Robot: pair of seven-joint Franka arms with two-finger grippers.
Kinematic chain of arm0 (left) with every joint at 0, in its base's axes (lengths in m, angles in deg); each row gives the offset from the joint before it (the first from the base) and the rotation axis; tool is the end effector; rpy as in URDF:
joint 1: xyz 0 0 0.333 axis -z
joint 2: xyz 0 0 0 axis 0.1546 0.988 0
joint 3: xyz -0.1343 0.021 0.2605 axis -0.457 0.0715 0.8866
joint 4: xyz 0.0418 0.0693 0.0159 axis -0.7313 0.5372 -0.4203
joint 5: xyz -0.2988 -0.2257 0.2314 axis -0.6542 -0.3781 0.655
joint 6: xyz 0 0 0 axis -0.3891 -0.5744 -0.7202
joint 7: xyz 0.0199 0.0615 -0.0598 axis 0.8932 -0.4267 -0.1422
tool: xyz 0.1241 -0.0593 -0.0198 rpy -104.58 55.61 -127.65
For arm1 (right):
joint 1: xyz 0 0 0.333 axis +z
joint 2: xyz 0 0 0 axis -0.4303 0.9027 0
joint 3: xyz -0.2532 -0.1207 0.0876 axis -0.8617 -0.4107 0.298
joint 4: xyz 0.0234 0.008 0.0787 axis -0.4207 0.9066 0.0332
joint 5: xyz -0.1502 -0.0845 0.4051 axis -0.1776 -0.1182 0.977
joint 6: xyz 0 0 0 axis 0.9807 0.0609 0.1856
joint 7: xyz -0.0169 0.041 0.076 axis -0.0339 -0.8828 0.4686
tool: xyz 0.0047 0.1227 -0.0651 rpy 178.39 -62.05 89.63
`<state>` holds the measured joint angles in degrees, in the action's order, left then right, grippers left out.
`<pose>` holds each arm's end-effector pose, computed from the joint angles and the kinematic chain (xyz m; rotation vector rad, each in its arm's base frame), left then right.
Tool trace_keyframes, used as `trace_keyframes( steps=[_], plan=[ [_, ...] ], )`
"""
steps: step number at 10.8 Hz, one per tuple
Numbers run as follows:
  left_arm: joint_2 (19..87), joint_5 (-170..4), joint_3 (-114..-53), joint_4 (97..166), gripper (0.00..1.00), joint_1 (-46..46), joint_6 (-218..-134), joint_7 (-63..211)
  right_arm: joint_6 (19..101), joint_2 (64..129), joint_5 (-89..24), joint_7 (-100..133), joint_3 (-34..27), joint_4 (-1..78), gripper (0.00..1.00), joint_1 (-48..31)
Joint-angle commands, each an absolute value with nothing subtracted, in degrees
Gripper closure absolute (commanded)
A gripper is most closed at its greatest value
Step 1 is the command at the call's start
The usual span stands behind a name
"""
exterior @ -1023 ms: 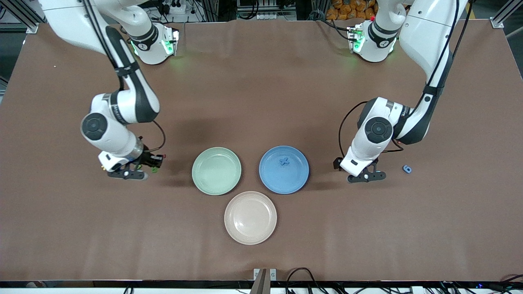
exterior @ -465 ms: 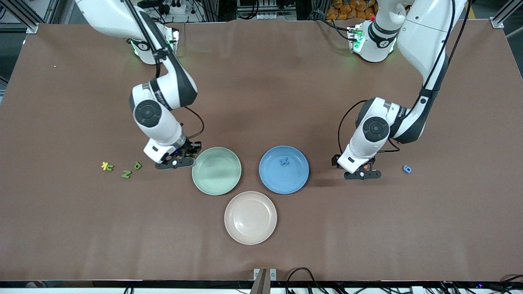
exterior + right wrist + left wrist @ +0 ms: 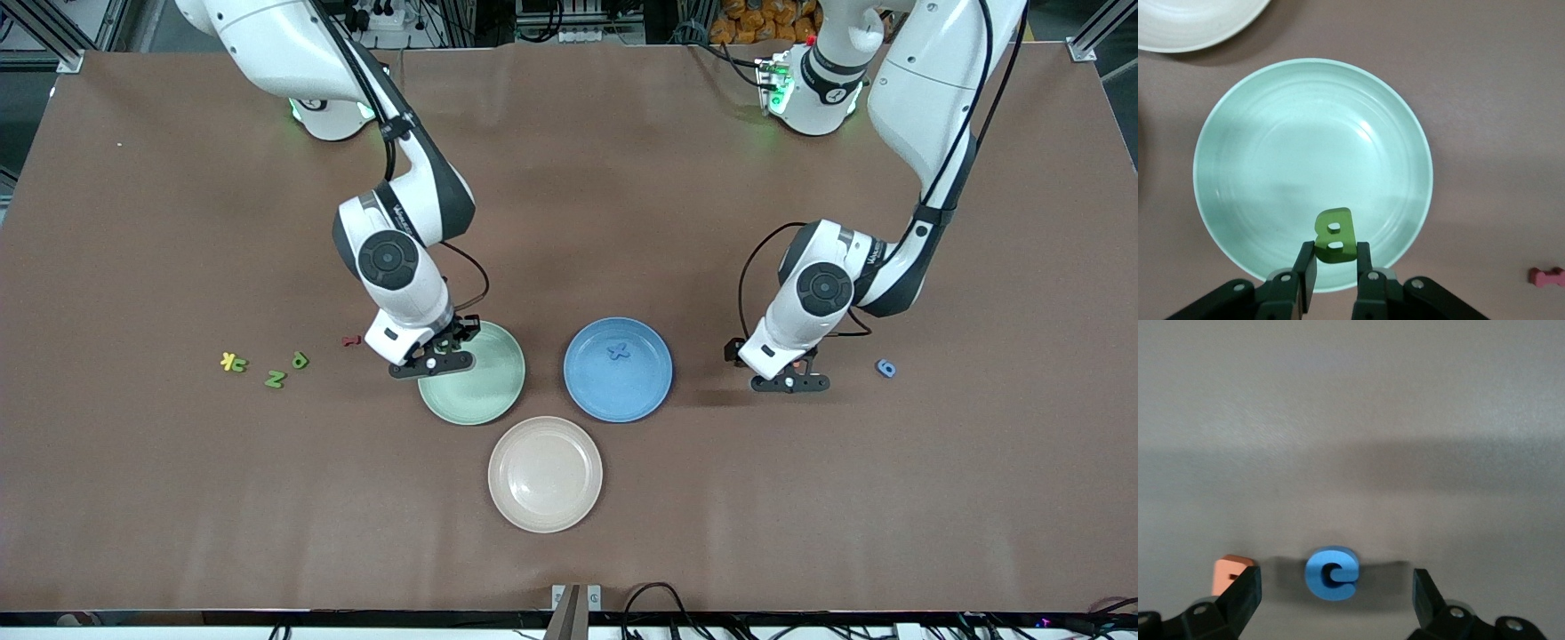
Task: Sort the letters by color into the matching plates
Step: 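Place the green B on the green plate while the left gripper reaches c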
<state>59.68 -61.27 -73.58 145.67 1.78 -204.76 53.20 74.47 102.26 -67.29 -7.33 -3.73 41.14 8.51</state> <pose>0.5880 -0.2061 0.0879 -3.0998 0.0291 -0.0322 0.5986 0.3259 0.1854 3.1045 0.2440 -0.0170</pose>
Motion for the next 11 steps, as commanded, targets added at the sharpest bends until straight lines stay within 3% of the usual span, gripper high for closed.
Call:
trace_keyframes(
  steps=[1, 2, 3, 4, 9, 10, 11],
  plan=[
    [59.19, -60.29, -78.30, 149.70, 0.00, -3.52, -210.01, 53.74, 73.29, 104.48, -68.30, -8.77, -4.07, 37.60, 0.65, 9.23],
    [59.19, -60.29, -78.75, 149.80, 0.00, -4.05, -210.01, 53.83, 73.38, 104.48, -68.30, -8.77, -4.07, 37.60, 0.34, 9.14],
    [59.19, -60.29, -78.76, 149.88, 0.00, -4.06, -210.01, 53.83, 73.47, 104.39, -69.25, -8.68, -4.24, 37.69, 0.11, 9.14],
    [59.19, -60.20, -78.84, 149.89, 0.00, -4.06, -210.01, 53.83, 73.55, 104.31, -70.83, -8.77, -4.33, 37.78, 0.00, 9.14],
    [59.28, -59.76, -78.76, 149.80, 0.00, -3.97, -210.01, 54.10, 73.38, 103.60, -71.02, -5.45, -6.71, 38.39, 0.00, 5.38],
    [59.19, -59.85, -78.84, 149.80, 0.23, -3.97, -210.01, 54.10, 73.38, 103.52, -71.02, -4.91, -6.97, 38.83, 0.00, 4.06],
    [58.93, -59.94, -78.76, 149.80, 0.99, -4.06, -209.93, 53.57, 73.73, 103.51, -71.02, -4.99, -6.97, 39.35, 0.00, 2.48]
  ],
)
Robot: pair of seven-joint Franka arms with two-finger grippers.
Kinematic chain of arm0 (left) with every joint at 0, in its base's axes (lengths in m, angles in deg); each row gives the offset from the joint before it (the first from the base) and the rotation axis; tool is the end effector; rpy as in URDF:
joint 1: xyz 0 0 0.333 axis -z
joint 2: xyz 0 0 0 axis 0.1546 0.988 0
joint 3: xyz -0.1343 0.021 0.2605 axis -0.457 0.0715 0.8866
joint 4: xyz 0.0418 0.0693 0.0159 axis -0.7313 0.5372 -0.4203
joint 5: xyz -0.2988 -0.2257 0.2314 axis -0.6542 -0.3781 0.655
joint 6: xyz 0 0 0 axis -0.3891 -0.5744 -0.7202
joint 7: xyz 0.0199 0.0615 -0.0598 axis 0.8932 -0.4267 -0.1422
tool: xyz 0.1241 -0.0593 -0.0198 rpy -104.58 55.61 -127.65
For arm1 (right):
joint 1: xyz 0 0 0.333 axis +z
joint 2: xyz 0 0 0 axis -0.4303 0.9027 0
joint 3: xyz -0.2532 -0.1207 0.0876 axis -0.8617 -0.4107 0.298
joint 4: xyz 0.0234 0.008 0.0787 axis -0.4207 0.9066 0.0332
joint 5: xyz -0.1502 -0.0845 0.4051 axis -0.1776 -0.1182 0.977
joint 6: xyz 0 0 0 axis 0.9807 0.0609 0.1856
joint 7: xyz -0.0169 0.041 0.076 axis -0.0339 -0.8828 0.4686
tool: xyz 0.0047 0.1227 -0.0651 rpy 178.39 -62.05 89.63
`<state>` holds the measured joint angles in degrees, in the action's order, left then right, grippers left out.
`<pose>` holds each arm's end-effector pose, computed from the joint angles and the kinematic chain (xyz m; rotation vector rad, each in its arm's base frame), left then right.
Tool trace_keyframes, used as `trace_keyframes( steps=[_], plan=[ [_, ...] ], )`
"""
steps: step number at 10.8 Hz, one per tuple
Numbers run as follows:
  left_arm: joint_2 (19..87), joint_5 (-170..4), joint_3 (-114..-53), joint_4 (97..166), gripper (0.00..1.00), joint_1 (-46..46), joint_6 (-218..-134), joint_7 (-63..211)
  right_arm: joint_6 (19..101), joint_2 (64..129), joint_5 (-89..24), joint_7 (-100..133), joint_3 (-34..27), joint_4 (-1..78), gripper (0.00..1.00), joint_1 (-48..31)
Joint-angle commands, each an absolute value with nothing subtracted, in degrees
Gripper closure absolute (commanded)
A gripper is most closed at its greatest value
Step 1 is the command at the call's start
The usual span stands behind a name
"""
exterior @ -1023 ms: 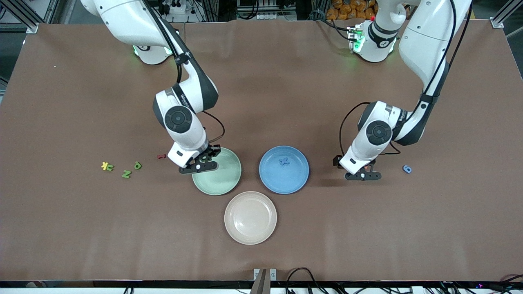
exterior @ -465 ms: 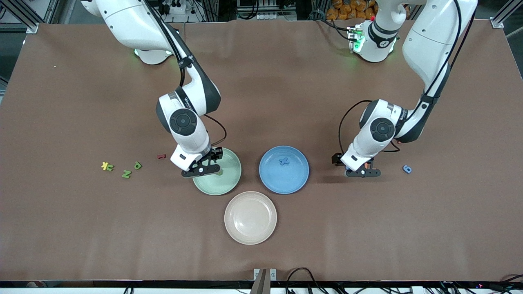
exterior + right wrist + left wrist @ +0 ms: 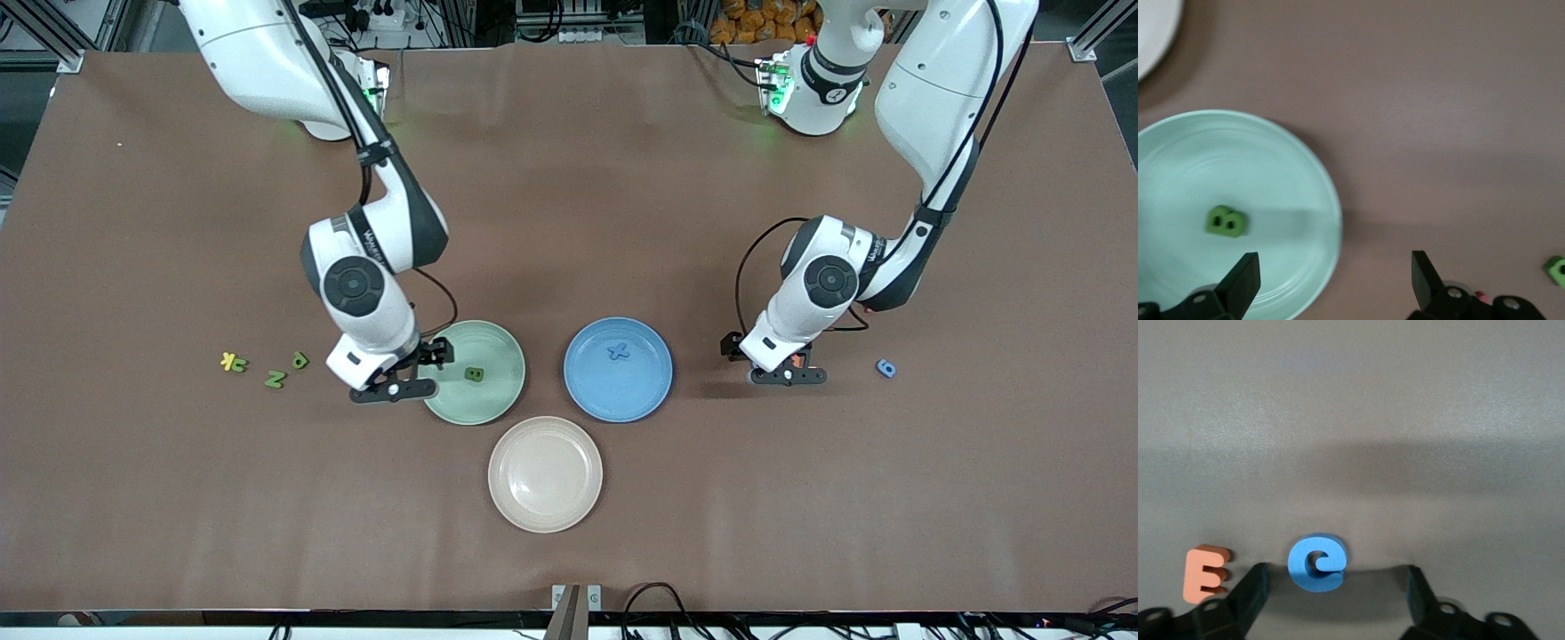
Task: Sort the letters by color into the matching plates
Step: 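Grasp the blue c with the left gripper while the right gripper reaches P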
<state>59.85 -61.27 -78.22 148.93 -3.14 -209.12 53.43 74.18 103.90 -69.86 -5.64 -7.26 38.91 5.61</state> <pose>0.5729 -0.2060 0.0761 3.1220 -0.0185 0.0395 0.6404 0.2603 0.1864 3.0484 0.1729 0.0280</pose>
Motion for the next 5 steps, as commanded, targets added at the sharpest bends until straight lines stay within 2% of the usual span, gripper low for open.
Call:
trace_keyframes(
  steps=[1, 5],
  plan=[
    [58.84, -59.94, -78.76, 149.80, 1.00, -4.06, -209.92, 53.31, 73.73, 103.51, -71.02, -4.99, -6.97, 39.71, 0.00, 0.90],
    [58.75, -59.94, -78.76, 149.54, 1.00, -4.06, -209.92, 53.48, 74.95, 102.47, -70.50, -5.51, -6.97, 42.77, 0.00, -5.78]
  ],
)
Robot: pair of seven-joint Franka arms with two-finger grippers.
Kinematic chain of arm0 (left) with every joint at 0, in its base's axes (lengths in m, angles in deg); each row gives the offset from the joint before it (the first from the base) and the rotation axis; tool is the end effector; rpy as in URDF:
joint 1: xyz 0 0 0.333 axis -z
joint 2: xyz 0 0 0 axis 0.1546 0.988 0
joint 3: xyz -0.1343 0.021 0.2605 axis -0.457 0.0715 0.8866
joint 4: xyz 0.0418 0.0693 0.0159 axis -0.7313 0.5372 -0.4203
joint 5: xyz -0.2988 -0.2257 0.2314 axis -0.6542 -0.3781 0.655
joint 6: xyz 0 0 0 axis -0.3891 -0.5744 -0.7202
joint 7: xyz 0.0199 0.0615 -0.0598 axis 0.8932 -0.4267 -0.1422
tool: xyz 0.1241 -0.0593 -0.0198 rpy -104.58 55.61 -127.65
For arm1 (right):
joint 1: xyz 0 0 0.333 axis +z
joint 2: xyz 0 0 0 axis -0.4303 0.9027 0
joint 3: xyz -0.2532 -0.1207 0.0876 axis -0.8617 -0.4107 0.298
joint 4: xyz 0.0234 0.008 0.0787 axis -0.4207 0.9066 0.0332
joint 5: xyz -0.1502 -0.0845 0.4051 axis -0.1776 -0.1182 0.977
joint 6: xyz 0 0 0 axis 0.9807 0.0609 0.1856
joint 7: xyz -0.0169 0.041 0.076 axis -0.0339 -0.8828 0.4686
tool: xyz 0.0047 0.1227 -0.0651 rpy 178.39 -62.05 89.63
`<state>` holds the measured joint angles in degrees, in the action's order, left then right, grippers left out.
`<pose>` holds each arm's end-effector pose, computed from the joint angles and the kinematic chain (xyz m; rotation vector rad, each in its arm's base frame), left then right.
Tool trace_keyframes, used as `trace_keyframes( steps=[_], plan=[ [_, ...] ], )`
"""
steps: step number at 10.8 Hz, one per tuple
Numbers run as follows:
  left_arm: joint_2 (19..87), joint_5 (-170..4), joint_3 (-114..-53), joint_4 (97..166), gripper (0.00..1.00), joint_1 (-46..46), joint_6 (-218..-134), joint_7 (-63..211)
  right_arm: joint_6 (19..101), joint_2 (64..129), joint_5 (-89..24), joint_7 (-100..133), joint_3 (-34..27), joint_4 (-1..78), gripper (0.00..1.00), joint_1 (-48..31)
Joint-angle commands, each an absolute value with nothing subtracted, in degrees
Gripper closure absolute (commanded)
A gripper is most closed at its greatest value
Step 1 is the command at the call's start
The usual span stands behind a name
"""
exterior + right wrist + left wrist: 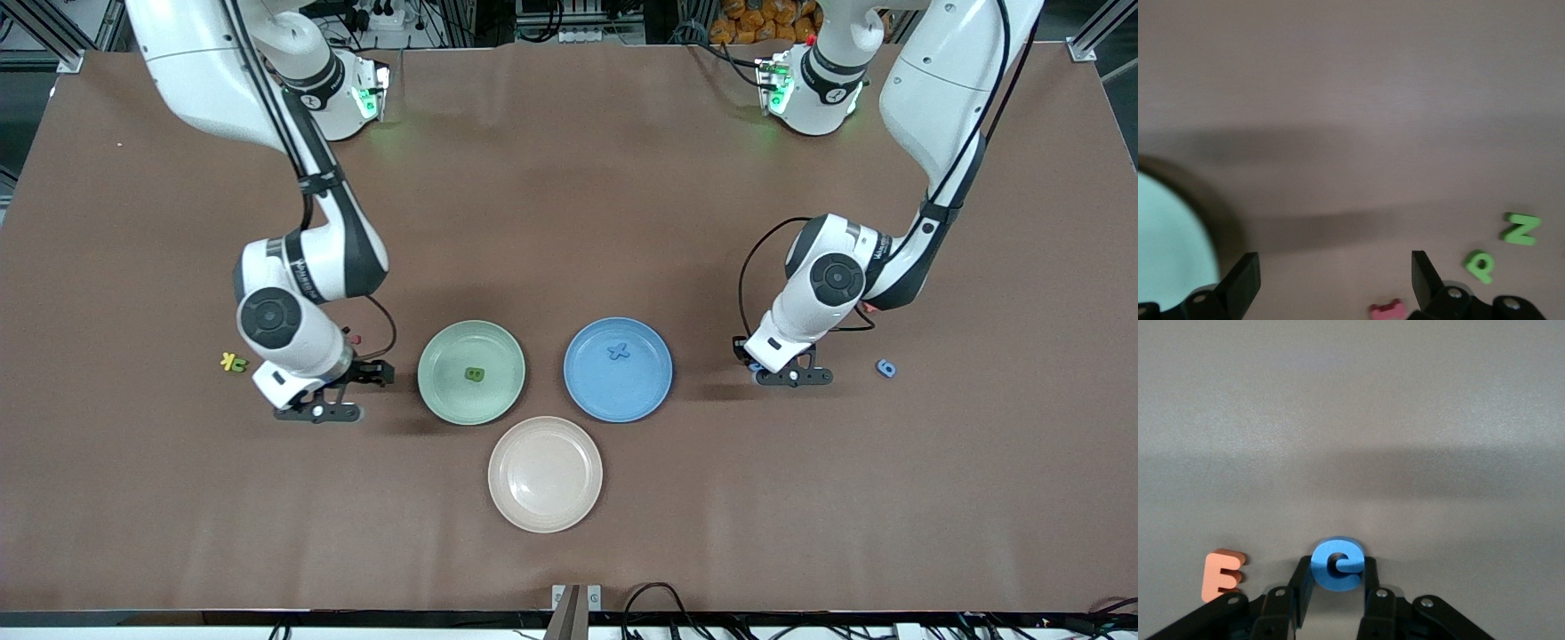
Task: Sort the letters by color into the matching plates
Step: 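Grasp the blue c with the left gripper while the right gripper reaches P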
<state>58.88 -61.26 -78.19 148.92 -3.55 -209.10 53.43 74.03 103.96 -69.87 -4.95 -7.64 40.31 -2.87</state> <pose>0.5788 -0.2020 0.0861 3.1206 -0.0070 0.0658 0.6640 0.1554 0.1746 3.0410 -0.0446 -0.0223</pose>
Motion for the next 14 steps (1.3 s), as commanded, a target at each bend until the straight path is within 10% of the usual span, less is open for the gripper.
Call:
trace_keyframes(
  steps=[1, 14],
  plan=[
    [58.75, -59.94, -78.76, 149.53, 1.00, -4.06, -209.92, 53.48, 78.18, 101.15, -69.97, -6.65, -6.97, 46.01, 0.00, -7.28],
    [57.43, -60.64, -80.95, 141.02, 1.00, 1.73, -204.48, 38.03, 87.88, 97.27, -60.65, -20.53, -7.59, 58.87, 0.00, -16.96]
  ],
)
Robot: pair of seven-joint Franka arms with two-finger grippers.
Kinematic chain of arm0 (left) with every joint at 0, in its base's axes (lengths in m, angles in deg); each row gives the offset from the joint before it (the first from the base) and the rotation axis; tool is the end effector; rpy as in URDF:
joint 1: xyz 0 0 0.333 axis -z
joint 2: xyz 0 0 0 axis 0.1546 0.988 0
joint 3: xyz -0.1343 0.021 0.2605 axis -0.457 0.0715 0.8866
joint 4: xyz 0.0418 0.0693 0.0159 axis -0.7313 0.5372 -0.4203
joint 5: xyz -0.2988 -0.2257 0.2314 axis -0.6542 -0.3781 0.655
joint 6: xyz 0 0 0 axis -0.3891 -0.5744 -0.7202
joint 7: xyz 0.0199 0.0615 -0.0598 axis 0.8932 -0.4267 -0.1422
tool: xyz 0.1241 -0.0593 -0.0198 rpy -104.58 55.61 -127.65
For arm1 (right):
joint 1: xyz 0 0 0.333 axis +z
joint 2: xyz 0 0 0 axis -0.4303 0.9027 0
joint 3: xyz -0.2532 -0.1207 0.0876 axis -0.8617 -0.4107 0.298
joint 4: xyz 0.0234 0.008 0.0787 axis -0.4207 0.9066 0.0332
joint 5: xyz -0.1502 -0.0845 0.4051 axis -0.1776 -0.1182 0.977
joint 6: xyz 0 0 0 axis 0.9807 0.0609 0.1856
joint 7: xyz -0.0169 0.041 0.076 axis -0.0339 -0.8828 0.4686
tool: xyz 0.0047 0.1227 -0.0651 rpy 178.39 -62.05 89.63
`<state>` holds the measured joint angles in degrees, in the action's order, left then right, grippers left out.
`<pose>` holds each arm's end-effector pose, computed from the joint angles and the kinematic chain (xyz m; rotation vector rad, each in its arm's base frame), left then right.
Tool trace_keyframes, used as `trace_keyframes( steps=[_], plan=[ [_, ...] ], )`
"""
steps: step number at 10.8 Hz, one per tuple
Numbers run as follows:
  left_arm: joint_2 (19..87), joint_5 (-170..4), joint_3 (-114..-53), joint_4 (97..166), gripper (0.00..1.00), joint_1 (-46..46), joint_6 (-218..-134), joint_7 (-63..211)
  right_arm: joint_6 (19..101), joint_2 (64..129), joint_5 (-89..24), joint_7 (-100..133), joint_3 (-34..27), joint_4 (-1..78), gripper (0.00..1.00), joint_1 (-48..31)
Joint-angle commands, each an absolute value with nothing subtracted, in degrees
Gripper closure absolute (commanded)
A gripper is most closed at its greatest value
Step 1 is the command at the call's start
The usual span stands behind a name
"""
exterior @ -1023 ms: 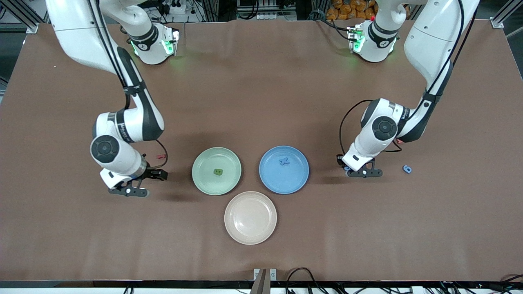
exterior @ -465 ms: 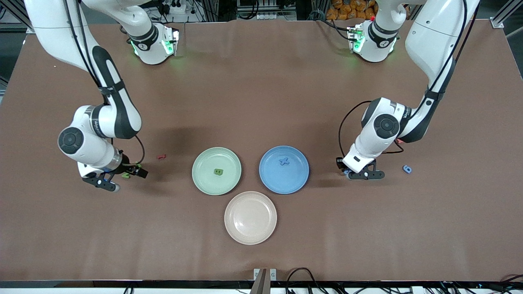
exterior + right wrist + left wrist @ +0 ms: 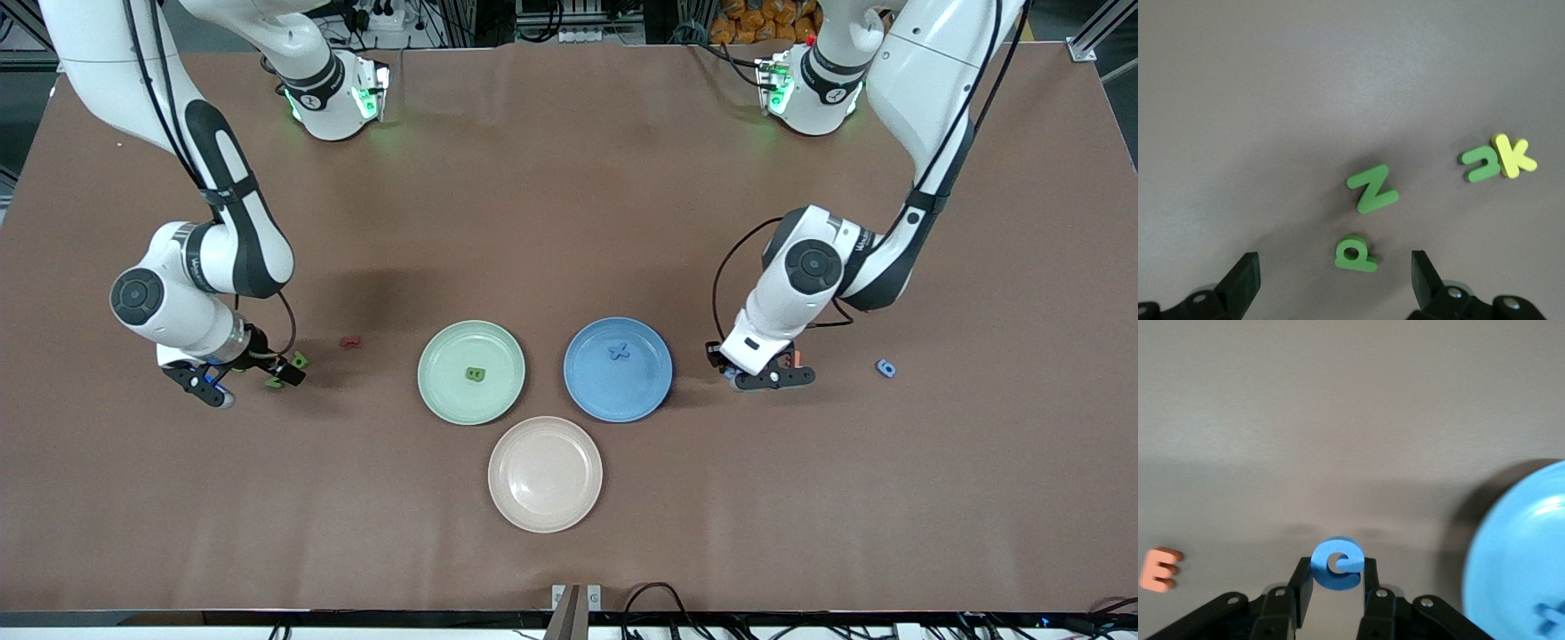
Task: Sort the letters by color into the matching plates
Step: 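Grasp the blue c with the left gripper while the right gripper reaches P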
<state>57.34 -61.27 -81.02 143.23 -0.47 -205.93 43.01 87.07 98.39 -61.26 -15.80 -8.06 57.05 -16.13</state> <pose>0.5974 -0.2706 0.1423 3.0689 0.1440 0.1604 0.6142 -0.0104 0.1287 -3.0006 0.8976 0.0096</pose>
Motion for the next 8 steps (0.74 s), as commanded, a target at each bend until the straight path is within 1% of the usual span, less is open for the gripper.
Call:
trace_keyframes(
  steps=[1, 4, 8],
  plan=[
    [57.87, -60.64, -80.95, 140.40, 1.00, 2.79, -204.48, 36.19, 88.14, 97.88, -60.65, -21.24, -7.50, 58.96, 0.00, -16.96],
    [58.49, -60.64, -80.95, 138.20, 1.00, 5.51, -204.48, 30.91, 93.50, 98.94, -60.56, -22.57, -7.50, 62.12, 0.00, -17.05],
    [58.84, -60.64, -80.95, 136.09, 1.00, 8.85, -204.48, 24.32, 93.85, 99.82, -60.12, -24.06, -7.41, 62.30, 0.00, -16.52]
  ],
)
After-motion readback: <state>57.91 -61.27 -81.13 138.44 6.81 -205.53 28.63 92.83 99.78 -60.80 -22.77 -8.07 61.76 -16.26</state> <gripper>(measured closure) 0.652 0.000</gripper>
